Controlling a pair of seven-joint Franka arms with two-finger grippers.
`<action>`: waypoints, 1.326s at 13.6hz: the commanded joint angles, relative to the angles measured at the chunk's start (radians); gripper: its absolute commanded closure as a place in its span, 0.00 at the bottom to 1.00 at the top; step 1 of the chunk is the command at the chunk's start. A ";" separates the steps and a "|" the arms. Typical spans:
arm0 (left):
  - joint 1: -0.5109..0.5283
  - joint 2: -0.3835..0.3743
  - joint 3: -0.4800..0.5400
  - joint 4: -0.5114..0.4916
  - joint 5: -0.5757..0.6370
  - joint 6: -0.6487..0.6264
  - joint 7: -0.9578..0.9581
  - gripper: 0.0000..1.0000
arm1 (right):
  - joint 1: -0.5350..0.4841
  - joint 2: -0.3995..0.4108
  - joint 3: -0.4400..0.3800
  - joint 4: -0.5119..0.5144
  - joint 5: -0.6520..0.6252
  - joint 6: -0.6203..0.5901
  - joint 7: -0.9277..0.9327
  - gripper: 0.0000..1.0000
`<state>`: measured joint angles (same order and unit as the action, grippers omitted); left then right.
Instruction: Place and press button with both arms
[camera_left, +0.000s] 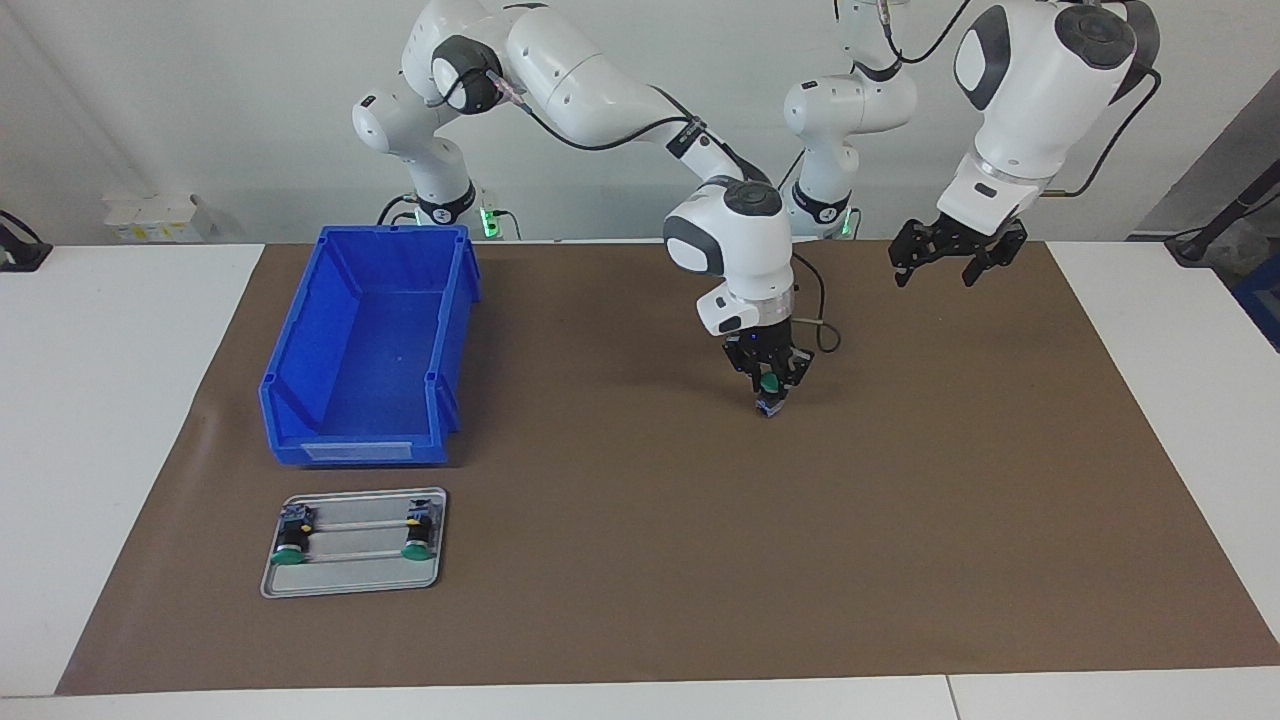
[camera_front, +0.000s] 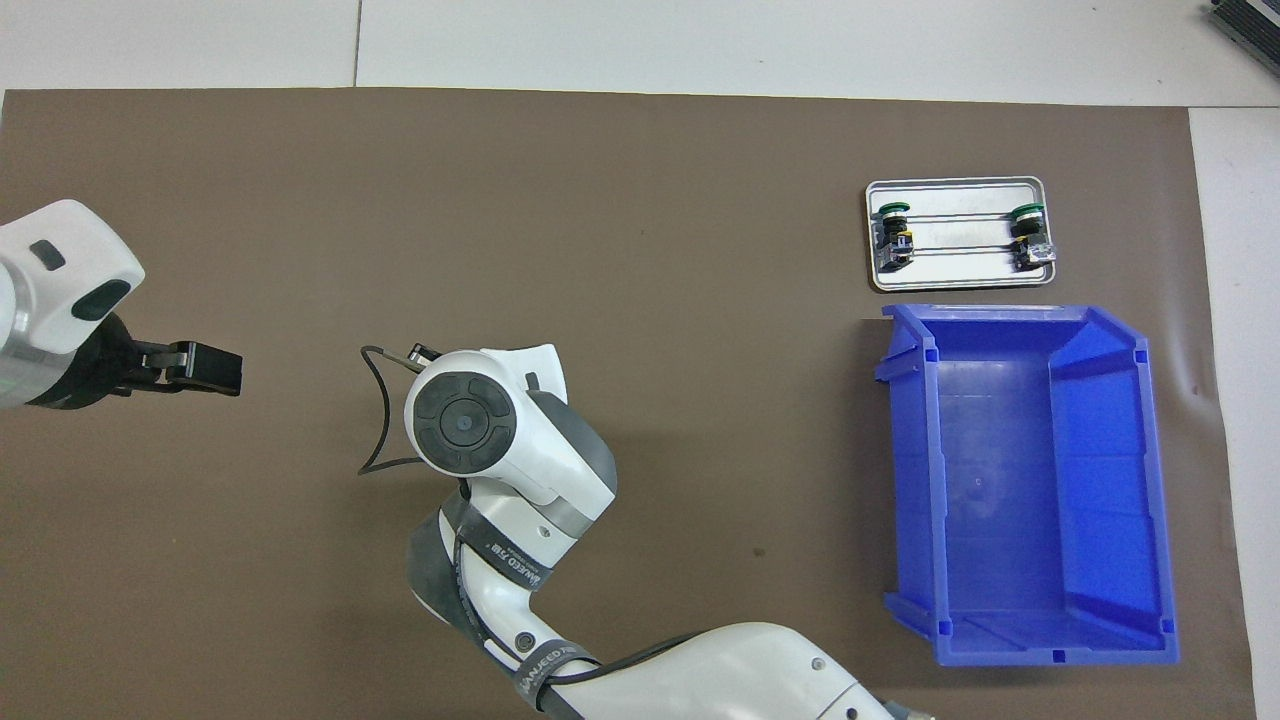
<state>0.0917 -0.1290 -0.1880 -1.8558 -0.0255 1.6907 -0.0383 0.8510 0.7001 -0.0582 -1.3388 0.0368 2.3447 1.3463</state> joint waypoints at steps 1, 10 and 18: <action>0.020 -0.021 -0.004 -0.017 0.004 -0.002 0.003 0.01 | -0.061 -0.080 0.001 -0.014 0.014 -0.065 -0.113 1.00; 0.019 -0.021 -0.004 -0.017 0.004 -0.002 0.005 0.01 | -0.485 -0.511 0.003 -0.330 0.141 -0.274 -0.903 1.00; 0.019 -0.021 -0.004 -0.017 0.004 -0.002 0.005 0.01 | -0.946 -0.718 0.001 -0.696 0.308 -0.363 -1.714 1.00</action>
<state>0.1020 -0.1290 -0.1869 -1.8559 -0.0255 1.6906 -0.0383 -0.0312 0.0749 -0.0723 -1.8619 0.2517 1.9421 -0.2393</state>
